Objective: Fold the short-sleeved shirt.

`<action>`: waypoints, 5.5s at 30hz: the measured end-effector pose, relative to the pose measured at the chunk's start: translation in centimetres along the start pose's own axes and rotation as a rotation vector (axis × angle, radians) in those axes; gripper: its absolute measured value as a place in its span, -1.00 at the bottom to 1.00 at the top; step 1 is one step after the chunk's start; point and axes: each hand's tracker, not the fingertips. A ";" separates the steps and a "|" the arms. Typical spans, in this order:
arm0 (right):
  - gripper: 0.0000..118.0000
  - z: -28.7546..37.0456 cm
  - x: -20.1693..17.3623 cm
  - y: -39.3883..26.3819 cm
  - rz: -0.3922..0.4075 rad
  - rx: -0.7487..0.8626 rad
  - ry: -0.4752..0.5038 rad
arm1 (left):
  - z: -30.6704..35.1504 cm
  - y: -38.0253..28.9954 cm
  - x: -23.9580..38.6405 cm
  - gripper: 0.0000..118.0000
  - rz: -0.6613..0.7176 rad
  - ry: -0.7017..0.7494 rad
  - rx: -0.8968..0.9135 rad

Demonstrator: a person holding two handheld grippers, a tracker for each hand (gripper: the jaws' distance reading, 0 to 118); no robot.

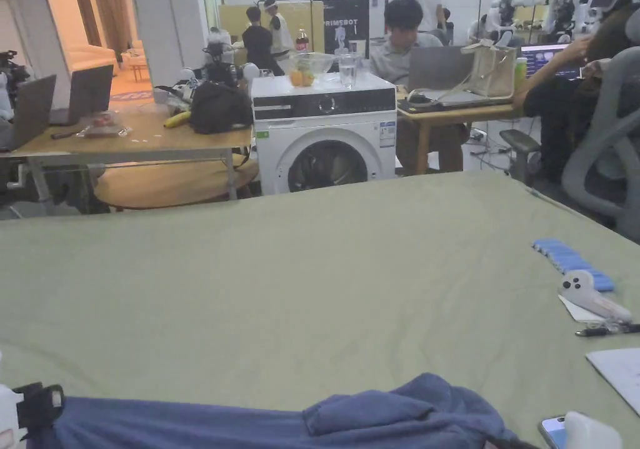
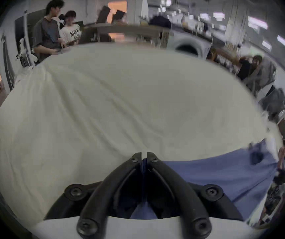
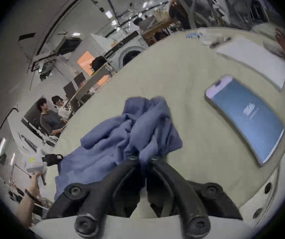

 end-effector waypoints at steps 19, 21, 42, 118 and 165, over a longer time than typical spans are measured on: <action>-0.98 5.8 -14.3 21.6 0.413 0.396 0.087 | 16.1 15.3 2.9 -1.00 -0.059 0.065 0.547; -0.98 5.3 -16.0 23.9 0.437 0.412 0.079 | 15.5 17.1 2.9 -1.00 -0.071 0.086 0.563; -0.98 -8.5 -24.0 38.0 0.472 0.404 0.011 | 4.7 28.8 -0.5 -1.00 -0.034 0.173 0.511; -1.00 1.8 -9.0 1.3 0.601 0.141 0.108 | 10.2 -11.7 -1.0 0.33 -0.078 0.260 -0.216; -1.00 -14.0 -5.3 17.0 0.498 -0.242 -0.015 | 6.6 -15.4 0.7 -1.00 0.278 0.046 -0.088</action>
